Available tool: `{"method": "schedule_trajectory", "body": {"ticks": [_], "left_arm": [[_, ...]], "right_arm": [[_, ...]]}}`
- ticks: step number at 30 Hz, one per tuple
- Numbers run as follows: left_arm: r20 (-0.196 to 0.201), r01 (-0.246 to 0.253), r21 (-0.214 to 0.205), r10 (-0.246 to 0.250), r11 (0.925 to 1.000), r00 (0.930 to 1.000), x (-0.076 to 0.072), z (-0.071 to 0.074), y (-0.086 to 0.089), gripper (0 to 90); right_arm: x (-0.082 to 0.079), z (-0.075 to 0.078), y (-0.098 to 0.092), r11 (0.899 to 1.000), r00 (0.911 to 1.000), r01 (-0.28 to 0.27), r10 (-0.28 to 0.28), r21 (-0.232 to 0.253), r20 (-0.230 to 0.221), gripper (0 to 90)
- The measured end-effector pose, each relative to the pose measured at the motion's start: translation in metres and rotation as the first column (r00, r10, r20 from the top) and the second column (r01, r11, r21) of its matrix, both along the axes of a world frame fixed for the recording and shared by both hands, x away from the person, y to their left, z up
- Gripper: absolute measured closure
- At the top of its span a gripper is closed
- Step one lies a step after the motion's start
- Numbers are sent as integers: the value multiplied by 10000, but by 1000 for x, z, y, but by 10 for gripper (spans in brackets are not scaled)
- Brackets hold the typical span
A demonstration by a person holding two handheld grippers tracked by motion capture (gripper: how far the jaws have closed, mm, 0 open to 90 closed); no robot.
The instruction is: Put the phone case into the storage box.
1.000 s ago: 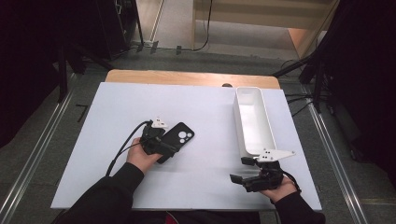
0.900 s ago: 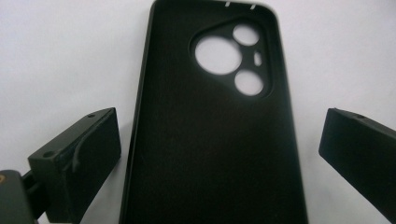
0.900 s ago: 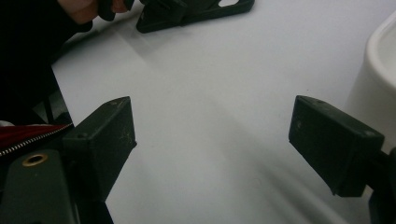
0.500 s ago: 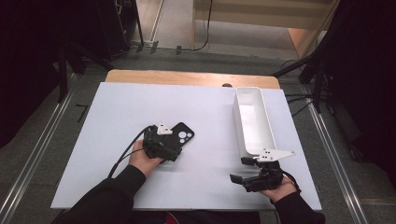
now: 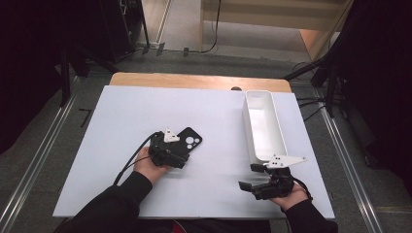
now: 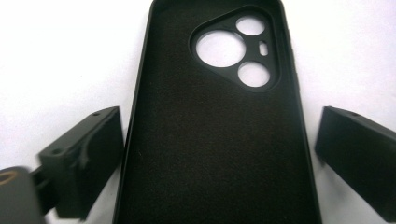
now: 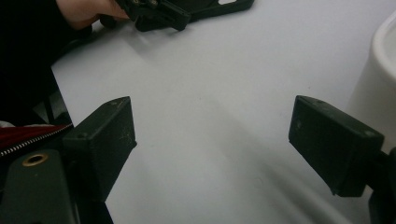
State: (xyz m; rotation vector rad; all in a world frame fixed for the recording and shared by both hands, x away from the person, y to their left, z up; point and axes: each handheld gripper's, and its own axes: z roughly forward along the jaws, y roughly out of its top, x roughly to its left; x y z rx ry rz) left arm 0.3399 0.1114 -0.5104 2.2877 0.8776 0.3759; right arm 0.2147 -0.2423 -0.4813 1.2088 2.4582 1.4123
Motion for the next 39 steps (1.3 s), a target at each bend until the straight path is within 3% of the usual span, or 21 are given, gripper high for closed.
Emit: {"method": "schedule_trajectory", "body": {"ticks": [3, 15, 20, 28, 39], "left_arm": [[-36, -89, -43, 89, 10000, 10000, -1, 2, 1, 119], [-137, -21, -39, 20, 10000, 9999, 1, 3, 1, 132], [-381, -70, -195, 63, 9998, 9993, 3, 5, 3, 138], [-642, -40, -812, -12, 9967, 9979, 4, 17, 5, 138], [-539, 190, -1385, -266, 9902, 9982, -3, 35, 6, 138]], "right_arm": [[0, 0, 0, 10000, 10000, -18, 18, 9, -36, 141], [0, 0, 0, 10000, 10000, 9, -9, -14, -9, 142], [0, 0, 0, 10000, 10000, -79, 79, 21, -3, 164], [0, 0, 0, 10000, 10000, -79, 79, 14, 9, 169], [1, 0, -1, 10000, 9999, 3, -3, -41, 105, 168]]}}
